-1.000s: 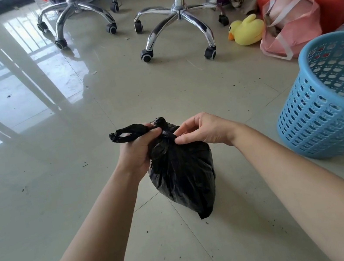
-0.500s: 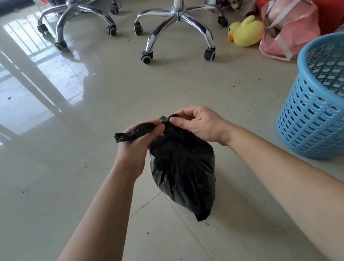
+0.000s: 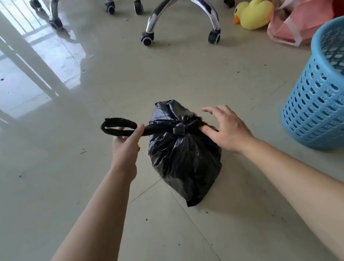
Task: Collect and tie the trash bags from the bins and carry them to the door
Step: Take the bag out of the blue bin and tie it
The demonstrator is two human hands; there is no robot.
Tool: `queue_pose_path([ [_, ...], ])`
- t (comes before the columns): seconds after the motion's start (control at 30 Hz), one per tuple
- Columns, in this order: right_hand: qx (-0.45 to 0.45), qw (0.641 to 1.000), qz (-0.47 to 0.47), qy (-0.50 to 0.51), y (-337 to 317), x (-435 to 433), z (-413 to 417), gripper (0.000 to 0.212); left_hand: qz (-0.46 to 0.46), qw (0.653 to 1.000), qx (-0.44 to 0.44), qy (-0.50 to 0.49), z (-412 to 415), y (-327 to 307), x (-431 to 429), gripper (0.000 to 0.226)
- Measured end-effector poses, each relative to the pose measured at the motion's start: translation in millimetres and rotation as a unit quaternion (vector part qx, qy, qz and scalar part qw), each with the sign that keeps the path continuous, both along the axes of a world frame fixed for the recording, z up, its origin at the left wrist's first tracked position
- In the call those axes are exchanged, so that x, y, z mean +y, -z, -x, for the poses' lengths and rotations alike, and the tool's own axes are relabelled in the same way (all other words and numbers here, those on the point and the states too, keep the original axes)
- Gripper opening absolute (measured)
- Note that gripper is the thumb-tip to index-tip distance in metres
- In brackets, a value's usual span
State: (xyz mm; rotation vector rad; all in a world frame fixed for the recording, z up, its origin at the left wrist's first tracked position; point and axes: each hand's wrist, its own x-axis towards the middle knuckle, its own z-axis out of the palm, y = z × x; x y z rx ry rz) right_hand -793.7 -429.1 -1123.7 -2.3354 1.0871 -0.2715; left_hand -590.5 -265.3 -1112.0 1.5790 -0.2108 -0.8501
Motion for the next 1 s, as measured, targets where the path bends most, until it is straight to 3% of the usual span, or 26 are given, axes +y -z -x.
queue_pose_path([
  [0.1,-0.042,0.985,-0.147,0.075,5,1,-6,0.079,-0.033,0.999,-0.010,0.028,4,12,-4,0.029],
  [0.17,-0.073,0.971,-0.201,0.103,15,7,-12,0.080,-0.051,0.997,-0.003,0.053,11,24,-10,0.050],
  [0.23,-0.088,0.962,-0.234,0.111,28,17,-18,0.078,-0.060,0.995,0.000,0.075,16,37,-15,0.051],
  [0.37,-0.133,0.966,-0.202,0.094,57,40,-26,0.076,-0.069,0.989,-0.068,0.110,33,68,-16,0.057],
  [0.6,-0.168,0.977,-0.114,0.068,101,72,-17,0.066,-0.046,0.964,-0.259,0.035,56,112,9,0.026],
  [0.73,-0.160,0.976,-0.105,0.105,112,103,-3,0.058,-0.110,0.963,-0.240,0.045,69,120,24,0.044],
  [0.83,-0.105,0.975,-0.144,0.135,106,139,17,0.059,-0.174,0.960,-0.207,0.068,94,116,58,0.046],
  [0.93,-0.022,0.955,-0.227,0.192,82,192,50,0.055,-0.239,0.946,-0.182,0.126,130,90,102,0.038],
  [1.0,0.050,0.921,-0.316,0.223,55,222,76,0.048,-0.318,0.930,-0.090,0.158,153,68,134,0.030],
])
